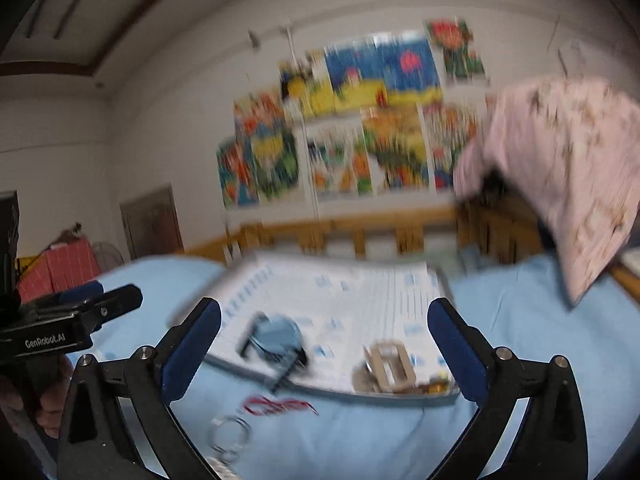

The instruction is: Organize jewelry

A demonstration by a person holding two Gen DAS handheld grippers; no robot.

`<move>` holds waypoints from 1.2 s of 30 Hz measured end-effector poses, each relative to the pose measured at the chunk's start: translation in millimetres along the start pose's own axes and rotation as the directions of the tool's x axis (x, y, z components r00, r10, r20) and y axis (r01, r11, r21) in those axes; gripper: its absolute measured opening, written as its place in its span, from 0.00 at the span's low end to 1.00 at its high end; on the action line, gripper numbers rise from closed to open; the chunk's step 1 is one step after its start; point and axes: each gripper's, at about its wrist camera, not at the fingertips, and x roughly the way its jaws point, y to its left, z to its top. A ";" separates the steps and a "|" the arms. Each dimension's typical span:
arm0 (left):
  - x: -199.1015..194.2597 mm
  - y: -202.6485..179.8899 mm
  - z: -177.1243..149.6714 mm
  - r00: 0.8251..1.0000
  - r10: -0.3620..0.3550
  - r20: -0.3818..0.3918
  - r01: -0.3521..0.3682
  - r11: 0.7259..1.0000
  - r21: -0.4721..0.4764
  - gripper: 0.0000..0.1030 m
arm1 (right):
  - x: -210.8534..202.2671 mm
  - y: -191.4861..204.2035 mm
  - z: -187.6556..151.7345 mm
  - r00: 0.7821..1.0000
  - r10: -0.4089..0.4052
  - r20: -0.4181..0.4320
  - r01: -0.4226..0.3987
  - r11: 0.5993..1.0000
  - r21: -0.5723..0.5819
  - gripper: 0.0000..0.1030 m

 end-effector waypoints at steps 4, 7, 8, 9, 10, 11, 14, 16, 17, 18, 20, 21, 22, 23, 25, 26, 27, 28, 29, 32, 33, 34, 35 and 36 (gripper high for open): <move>-48.9 13.5 6.4 0.998 0.013 0.069 -0.013 1.000 -0.006 1.00 | -44.6 23.7 12.8 0.998 0.023 0.063 -0.025 0.999 0.023 0.99; -89.8 24.2 -0.1 0.995 0.004 0.101 -0.003 1.000 -0.014 1.00 | -76.0 37.8 10.7 0.996 0.058 0.069 -0.063 0.995 0.072 0.99; -97.0 26.5 -2.6 0.994 0.003 0.105 -0.001 1.000 -0.016 1.00 | -83.6 40.6 8.7 0.995 0.074 0.066 -0.080 0.993 0.088 0.99; -108.5 29.5 -7.1 0.994 0.001 0.110 0.001 1.000 -0.019 1.00 | -92.4 44.8 6.8 0.994 0.093 0.063 -0.100 0.989 0.105 0.99; -116.3 31.3 -9.8 0.993 0.000 0.115 0.002 1.000 -0.019 1.00 | -101.1 50.0 4.6 0.993 0.104 0.061 -0.110 0.987 0.113 0.99; -126.6 33.8 -14.4 0.993 0.005 0.121 -0.003 1.000 -0.018 1.00 | -106.5 53.2 1.9 0.993 0.103 0.061 -0.109 0.987 0.116 0.99; -145.9 38.7 -25.3 0.992 0.021 0.127 -0.015 0.999 -0.043 1.00 | -128.1 65.1 -7.6 0.992 0.097 0.082 -0.105 0.989 0.101 0.99; -157.0 44.6 -36.0 0.991 0.028 0.132 -0.018 0.997 -0.075 1.00 | -137.8 71.8 -11.6 0.994 0.089 0.067 -0.094 0.992 0.080 0.99; -160.1 45.4 -39.6 0.991 0.032 0.128 -0.022 0.997 -0.080 1.00 | -141.2 73.2 -12.7 0.994 0.087 0.059 -0.092 0.993 0.080 0.99; -164.0 48.2 -45.0 0.992 0.037 0.124 -0.026 0.996 -0.087 1.00 | -146.9 73.7 -15.4 0.994 0.086 0.061 -0.091 0.992 0.089 0.99; -168.9 49.9 -52.0 0.991 0.049 0.126 -0.037 0.995 -0.093 1.00 | -158.1 74.2 -19.5 0.994 0.081 0.070 -0.088 0.991 0.102 0.99; -171.5 50.6 -56.1 0.991 0.053 0.126 -0.043 0.996 -0.080 1.00 | -162.8 74.1 -22.9 0.995 0.071 0.073 -0.078 0.992 0.100 0.99; -173.9 50.5 -59.0 0.990 0.054 0.127 -0.046 0.997 -0.067 1.00 | -166.3 74.3 -25.9 0.996 0.061 0.072 -0.067 0.994 0.091 0.99; -176.6 50.4 -62.1 0.990 0.056 0.131 -0.049 0.997 -0.054 1.00 | -170.2 76.7 -27.4 0.996 0.048 0.069 -0.054 0.995 0.082 0.99; -178.5 48.3 -66.6 0.989 0.060 0.134 -0.058 0.998 -0.023 1.00 | -176.3 78.4 -34.0 0.997 0.022 0.072 -0.026 0.998 0.061 0.99; -179.5 47.3 -67.8 0.989 0.057 0.135 -0.056 0.998 -0.014 1.00 | -177.2 79.0 -33.8 0.997 0.014 0.080 -0.018 0.998 0.054 0.99; -178.5 44.9 -70.6 0.989 0.053 0.134 -0.054 0.999 0.004 1.00 | -179.6 79.5 -36.2 0.996 0.002 0.089 -0.005 0.999 0.039 0.99; -178.5 43.3 -72.4 0.990 0.054 0.133 -0.056 0.998 0.013 1.00 | -181.8 80.1 -36.1 0.996 -0.009 0.091 0.006 1.000 0.030 0.99; -175.8 41.3 -75.3 0.991 0.055 0.125 -0.059 0.998 0.030 1.00 | -184.2 79.7 -37.5 0.995 -0.026 0.095 0.024 0.999 0.021 0.99; -171.5 40.0 -79.9 0.993 0.055 0.104 -0.060 0.997 0.045 1.00 | -189.1 76.9 -39.7 0.994 -0.053 0.097 0.053 0.999 0.003 0.99; -170.7 40.6 -80.1 0.993 0.056 0.100 -0.061 0.997 0.043 1.00 | -190.2 75.0 -40.4 0.993 -0.065 0.094 0.066 0.998 -0.002 0.99; -170.5 41.2 -80.1 0.993 0.059 0.099 -0.063 0.997 0.041 1.00 | -192.4 73.4 -40.0 0.993 -0.072 0.092 0.072 0.997 -0.003 0.99; -170.3 41.8 -79.9 0.993 0.063 0.097 -0.067 0.997 0.037 1.00 | -193.6 71.6 -40.8 0.993 -0.076 0.086 0.076 0.997 -0.001 0.99; -170.5 42.8 -79.4 0.993 0.066 0.096 -0.069 0.997 0.031 1.00 | -193.6 69.2 -41.5 0.994 -0.077 0.080 0.077 0.997 0.005 0.99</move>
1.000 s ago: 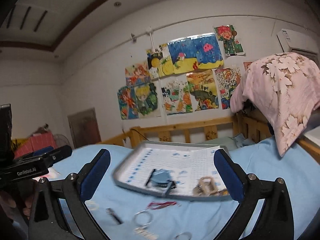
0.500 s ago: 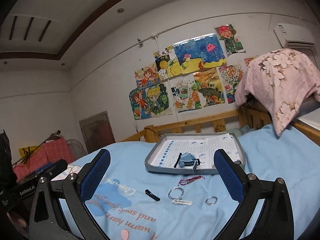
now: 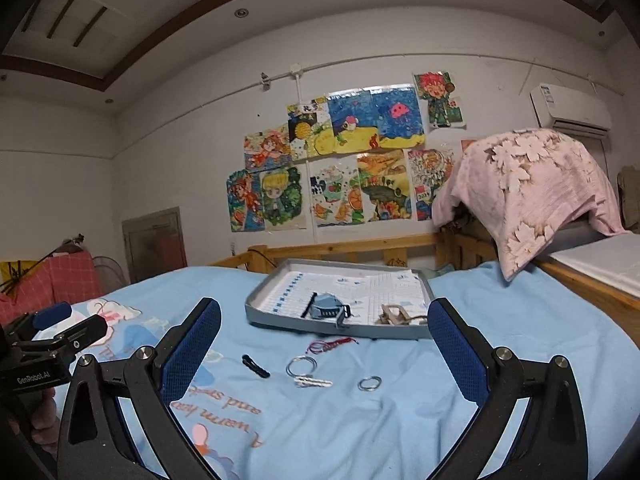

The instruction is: Organize jewelry

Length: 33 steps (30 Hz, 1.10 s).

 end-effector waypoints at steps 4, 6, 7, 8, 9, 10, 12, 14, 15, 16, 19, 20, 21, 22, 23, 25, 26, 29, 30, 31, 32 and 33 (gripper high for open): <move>0.1 4.1 0.4 1.000 0.015 -0.006 -0.015 1.000 -0.021 1.00 | 4.5 -7.0 -4.1 0.999 -0.022 -0.036 0.022 1.000 0.010 0.99; 1.3 5.5 -0.4 1.000 0.017 -0.014 -0.018 0.999 -0.028 1.00 | 8.3 -7.4 -6.4 0.998 -0.036 -0.051 0.036 0.999 0.010 0.99; 1.7 6.2 -0.9 1.000 0.018 -0.019 -0.019 0.999 -0.032 1.00 | 9.4 -7.1 -7.8 0.997 -0.040 -0.061 0.041 0.999 0.011 0.99; 2.0 5.7 -1.2 1.000 0.020 -0.022 -0.020 0.999 -0.033 1.00 | 11.2 -7.8 -8.9 0.996 -0.040 -0.075 0.042 0.999 0.016 0.99; 1.5 6.4 -1.5 1.000 0.021 -0.022 -0.021 0.999 -0.034 1.00 | 12.4 -8.9 -9.5 0.996 -0.036 -0.085 0.038 0.999 0.024 0.99; 1.9 6.4 -1.1 1.000 0.021 -0.023 -0.022 0.999 -0.033 1.00 | 12.6 -9.8 -9.8 0.996 -0.032 -0.087 0.035 0.999 0.032 0.99; 2.7 6.4 -1.6 0.999 0.021 -0.024 -0.022 0.999 -0.031 1.00 | 12.8 -9.4 -11.2 0.996 -0.031 -0.083 0.033 0.999 0.031 0.99; 4.2 6.5 -2.1 0.999 0.025 -0.040 -0.026 0.999 -0.028 1.00 | 12.8 -7.1 -13.6 0.996 -0.036 -0.081 0.038 0.999 0.018 0.99; 7.3 6.8 -3.0 0.998 0.028 -0.054 -0.029 0.999 -0.026 1.00 | 12.9 -6.7 -13.9 0.996 -0.039 -0.081 0.040 0.999 0.013 0.99; 10.6 7.4 -4.8 0.997 0.034 -0.071 -0.035 0.999 -0.024 1.00 | 13.3 -6.6 -14.3 0.996 -0.041 -0.082 0.042 0.999 0.009 0.99; 20.6 12.3 -11.6 0.991 0.042 -0.126 -0.047 0.998 -0.033 1.00 | 13.4 -8.5 -12.8 0.995 -0.045 -0.091 0.045 0.999 0.005 0.99; 24.0 14.7 -12.9 0.989 0.037 -0.142 -0.044 0.998 -0.043 1.00 | 12.9 -9.7 -11.5 0.995 -0.047 -0.091 0.048 0.999 0.002 0.99; 27.5 16.7 -14.2 0.987 0.031 -0.156 -0.040 0.998 -0.052 1.00 | 11.8 -11.6 -9.5 0.995 -0.050 -0.088 0.049 0.999 -0.006 0.99; 31.7 18.0 -14.5 0.985 0.024 -0.171 -0.035 0.997 -0.062 1.00 | 11.5 -13.4 -6.9 0.995 -0.048 -0.088 0.047 0.999 -0.017 0.99; 36.5 19.8 -13.7 0.982 0.009 -0.187 -0.024 0.997 -0.078 1.00 | 12.1 -14.6 -4.4 0.995 -0.046 -0.091 0.044 0.999 -0.027 0.99; 44.1 19.9 -13.5 0.981 -0.008 -0.196 -0.011 0.995 -0.094 1.00 | 14.0 -17.2 2.1 0.995 -0.046 -0.090 0.042 0.998 -0.043 0.99; 48.2 19.0 -12.2 0.980 -0.012 -0.198 -0.008 0.995 -0.099 1.00 | 16.4 -18.4 6.2 0.995 -0.043 -0.087 0.039 0.998 -0.044 0.99; 65.0 14.9 -3.7 0.979 -0.018 -0.203 -0.002 0.995 -0.097 1.00 | 27.7 -22.1 18.1 0.996 -0.034 -0.079 0.031 0.999 -0.032 0.99; 69.4 13.8 -1.4 0.979 -0.019 -0.203 -0.001 0.995 -0.098 1.00 | 32.2 -23.5 22.3 0.997 -0.034 -0.075 0.031 0.999 -0.031 0.99; 74.1 13.3 1.8 0.979 -0.024 -0.202 0.003 0.995 -0.104 1.00 | 36.5 -25.2 26.1 0.997 -0.035 -0.071 0.033 0.999 -0.031 0.99; 79.6 13.6 4.4 0.979 -0.034 -0.201 0.010 0.993 -0.120 1.00 | 39.5 -26.2 28.7 0.997 -0.036 -0.067 0.034 0.999 -0.032 0.99; 86.9 14.0 6.5 0.978 -0.048 -0.205 0.019 0.990 -0.142 1.00 | 43.4 -28.6 31.4 0.998 -0.043 -0.056 0.041 0.999 -0.034 0.99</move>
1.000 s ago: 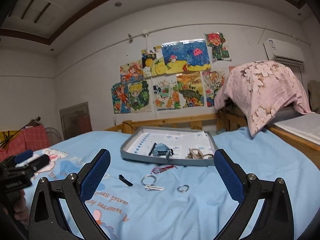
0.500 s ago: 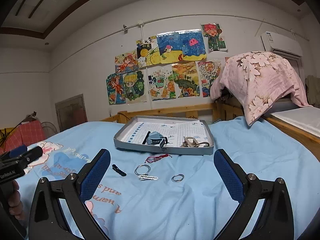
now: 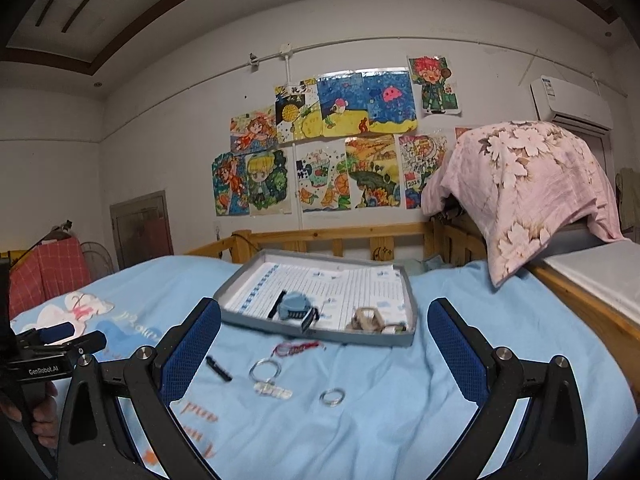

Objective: Organize jewelry
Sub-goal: 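Grasp the black hair clip with the left tool while the right grasps a silver ring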

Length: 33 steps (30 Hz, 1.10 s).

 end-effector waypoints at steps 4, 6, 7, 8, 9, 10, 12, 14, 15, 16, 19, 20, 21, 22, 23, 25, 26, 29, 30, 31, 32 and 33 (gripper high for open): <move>29.6 -4.1 6.8 0.999 -0.023 -0.038 0.022 0.999 -0.035 1.00 | 19.8 -14.9 5.9 1.000 -0.019 0.000 0.019 0.999 0.030 0.99; 46.5 -9.2 6.7 0.998 -0.019 -0.061 0.017 1.000 -0.023 1.00 | 33.0 -22.5 5.5 1.000 0.002 -0.023 -0.001 0.999 0.054 0.99; 53.4 -11.8 5.1 0.998 -0.011 -0.069 0.010 1.000 -0.014 1.00 | 41.0 -25.8 3.3 0.999 0.033 -0.037 -0.031 0.998 0.056 0.99; 61.2 -15.4 2.9 0.997 0.001 -0.078 -0.002 1.000 -0.003 1.00 | 46.5 -27.5 0.9 0.997 0.060 -0.046 -0.057 0.997 0.052 0.99; 71.5 -18.4 0.4 0.996 0.012 -0.093 -0.011 1.000 0.010 1.00 | 54.2 -28.8 -3.5 0.995 0.080 -0.065 -0.078 0.996 0.039 0.99; 82.1 -21.3 -2.1 0.994 0.017 -0.111 -0.015 1.000 0.024 1.00 | 62.9 -29.5 -8.9 0.992 0.086 -0.091 -0.084 0.996 0.023 0.99; 101.8 -25.2 -5.7 0.987 0.016 -0.158 -0.011 0.999 0.031 1.00 | 78.3 -31.2 -20.0 0.985 0.100 -0.142 -0.100 0.995 0.004 0.98; 119.2 -25.2 -9.1 0.981 0.004 -0.196 -0.001 1.000 0.017 1.00 | 91.6 -34.8 -32.3 0.978 0.106 -0.180 -0.105 0.994 0.012 0.98; 126.8 -25.3 -10.6 0.977 -0.003 -0.211 0.005 1.000 0.009 1.00 | 98.4 -37.4 -39.3 0.974 0.111 -0.199 -0.108 0.994 0.028 0.95; 133.9 -25.4 -12.0 0.974 -0.014 -0.225 0.015 1.000 0.002 1.00 | 104.4 -39.7 -45.1 0.970 0.113 -0.217 -0.106 0.993 0.043 0.85; 149.9 -26.3 -17.8 0.964 -0.047 -0.260 0.047 0.999 -0.005 0.97 | 127.7 -45.7 -65.6 0.944 0.126 -0.306 -0.106 0.991 0.082 0.55; 156.3 -26.7 -21.6 0.960 -0.067 -0.273 0.067 0.998 -0.007 0.95 | 136.3 -47.2 -72.7 0.931 0.139 -0.337 -0.112 0.989 0.098 0.55; 160.4 -26.8 -24.2 0.956 -0.076 -0.285 0.077 0.997 -0.007 0.88 | 142.2 -47.5 -77.5 0.922 0.151 -0.357 -0.119 0.987 0.109 0.55; 166.8 -26.9 -28.4 0.949 -0.083 -0.305 0.084 0.996 -0.008 0.81 | 145.8 -46.8 -81.9 0.915 0.155 -0.372 -0.123 0.986 0.110 0.54; 171.1 -27.0 -32.9 0.943 -0.087 -0.320 0.089 0.996 -0.011 0.78 | 149.9 -45.2 -86.0 0.908 0.161 -0.387 -0.129 0.986 0.108 0.54; 175.6 -26.2 -39.4 0.940 -0.095 -0.328 0.096 0.995 -0.014 0.71 | 155.1 -39.7 -92.2 0.896 0.185 -0.404 -0.157 0.982 0.103 0.50; 177.2 -27.0 -43.1 0.940 -0.102 -0.326 0.105 0.994 -0.010 0.69 | 155.4 -37.7 -95.4 0.893 0.188 -0.409 -0.162 0.982 0.097 0.49; 177.5 -31.9 -47.4 0.938 -0.131 -0.321 0.140 0.990 0.006 0.65 | 158.6 -29.0 -102.8 0.880 0.201 -0.430 -0.190 0.979 0.069 0.47; 178.1 -32.4 -47.4 0.936 -0.140 -0.323 0.152 0.988 0.009 0.62 | 159.8 -26.1 -105.2 0.875 0.203 -0.440 -0.197 0.979 0.060 0.44; 179.5 -34.5 -48.4 0.933 -0.151 -0.328 0.165 0.986 0.016 0.57 | 161.0 -23.1 -107.6 0.869 0.201 -0.451 -0.201 0.978 0.049 0.43; 181.2 -36.1 -49.0 0.930 -0.156 -0.334 0.173 0.985 0.020 0.55 | 162.5 -21.6 -107.9 0.865 0.198 -0.460 -0.202 0.979 0.041 0.43; 183.5 -37.3 -49.8 0.926 -0.163 -0.341 0.182 0.983 0.026 0.54 | 164.8 -18.5 -110.9 0.858 0.187 -0.479 -0.199 0.980 0.027 0.43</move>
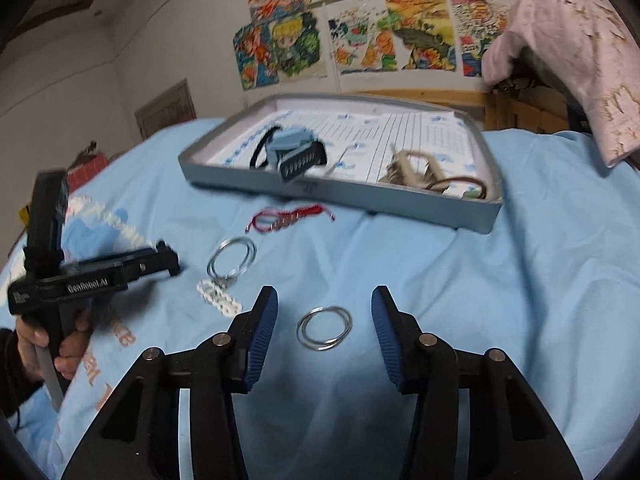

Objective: Organize jewelry
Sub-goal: 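Grasp the black hair clip with the left tool while the right grasps a silver ring, then carry the silver ring toward the tray with the right tool while the left holds the clip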

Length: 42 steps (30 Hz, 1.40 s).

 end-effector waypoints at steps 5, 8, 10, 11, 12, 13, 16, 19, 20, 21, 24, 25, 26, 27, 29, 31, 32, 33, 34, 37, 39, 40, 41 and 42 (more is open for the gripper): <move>8.4 0.1 -1.0 1.000 0.013 -0.026 -0.013 1.000 0.011 0.37 | 12.9 4.0 -3.3 0.995 -0.044 -0.086 0.043 0.999 -0.012 0.42; 5.7 5.3 -2.0 1.000 0.001 -0.019 -0.002 1.000 -0.016 0.29 | 10.2 4.8 -4.3 0.996 -0.033 -0.087 0.032 0.999 -0.007 0.38; 2.7 6.6 -4.8 1.000 -0.006 -0.005 0.006 1.000 -0.021 0.25 | 10.5 6.0 -5.3 0.995 -0.028 -0.097 0.027 1.000 -0.009 0.35; 1.0 6.6 -6.4 1.000 -0.007 0.002 0.007 1.000 -0.020 0.25 | 11.4 7.1 -5.8 0.994 -0.026 -0.107 0.024 1.000 -0.013 0.34; -0.7 6.8 -8.0 1.000 -0.010 0.009 0.011 1.000 -0.021 0.23 | 13.3 8.1 -6.0 0.993 -0.024 -0.119 0.022 1.000 -0.018 0.31; -1.5 6.5 -8.6 1.000 -0.014 0.015 0.014 1.000 -0.024 0.23 | 14.7 8.8 -6.2 0.992 -0.024 -0.127 0.022 1.000 -0.022 0.28; -6.9 9.3 -11.1 0.998 -0.043 0.036 0.044 0.998 -0.034 0.20 | 15.1 13.7 -7.3 0.991 -0.031 -0.133 0.025 0.999 -0.040 0.26; -10.1 11.0 -11.8 0.997 -0.057 0.054 0.059 0.997 -0.041 0.19 | 13.6 17.4 -8.1 0.992 -0.036 -0.124 0.029 0.998 -0.058 0.26; -12.0 10.9 -12.3 0.996 -0.056 0.064 0.059 0.997 -0.041 0.19 | 11.6 19.2 -9.1 0.992 -0.042 -0.116 0.035 0.997 -0.068 0.26; -13.5 9.8 -12.4 0.996 -0.053 0.072 0.056 0.998 -0.038 0.18 | 10.3 21.3 -9.7 0.993 -0.047 -0.109 0.039 0.996 -0.078 0.26; -19.9 5.2 -11.4 0.994 -0.040 0.097 0.042 0.999 -0.020 0.17 | 5.2 26.4 -12.1 0.995 -0.056 -0.082 0.047 0.993 -0.104 0.25; -21.1 4.2 -10.9 0.994 -0.036 0.099 0.038 0.999 -0.015 0.17 | 3.7 27.1 -12.5 0.996 -0.057 -0.072 0.049 0.993 -0.107 0.25; -21.7 1.4 -8.5 0.995 -0.030 0.096 0.031 1.000 -0.006 0.17 | 3.2 26.4 -12.0 0.996 -0.060 -0.067 0.052 0.993 -0.108 0.25; -22.7 -0.5 -6.5 0.995 -0.028 0.095 0.028 1.000 0.001 0.16 | 2.4 26.7 -11.6 0.996 -0.065 -0.060 0.058 0.992 -0.109 0.25; -27.2 -2.2 -4.3 0.995 -0.025 0.098 0.024 1.000 0.012 0.15 | -1.6 26.3 -9.8 0.998 -0.061 -0.035 0.057 0.992 -0.110 0.25; -34.1 -7.7 -0.6 0.994 -0.016 0.110 0.012 0.999 0.031 0.12 | -8.2 28.1 -8.6 0.999 -0.053 -0.006 0.052 0.992 -0.113 0.25; -37.2 -10.5 0.8 0.993 -0.008 0.115 0.004 0.999 0.039 0.12 | -10.3 27.9 -7.4 0.999 -0.049 0.005 0.050 0.992 -0.114 0.25; -39.9 -13.2 2.5 0.993 -0.001 0.119 -0.004 0.999 0.047 0.12 | -14.0 27.9 -6.4 0.999 -0.042 0.023 0.045 0.992 -0.114 0.25; -41.6 -14.7 2.8 0.993 0.001 0.119 -0.008 0.999 0.052 0.12 | -16.1 26.8 -5.4 0.999 -0.038 0.035 0.041 0.993 -0.113 0.25; -47.0 -22.3 3.9 0.994 0.010 0.113 -0.018 0.997 0.072 0.12 | -22.6 26.0 -3.7 0.998 -0.023 0.060 0.029 0.994 -0.109 0.25; -50.9 -23.3 4.8 0.994 0.014 0.110 -0.021 0.998 0.065 0.12 | -24.7 23.8 -3.5 0.997 -0.018 0.071 0.025 0.994 -0.105 0.25; -50.8 -24.2 5.1 0.994 0.015 0.112 -0.022 0.998 0.061 0.12 | -26.6 22.5 -3.5 0.997 -0.015 0.079 0.023 0.995 -0.100 0.25; -52.6 -24.8 6.1 0.994 0.016 0.112 -0.022 0.998 0.053 0.12 | -28.3 21.5 -3.3 0.996 -0.011 0.085 0.019 0.995 -0.094 0.25; -55.3 -26.0 8.8 0.993 0.017 0.114 -0.022 0.999 0.043 0.12 | -29.4 20.2 -2.7 0.996 -0.008 0.091 0.016 0.996 -0.089 0.25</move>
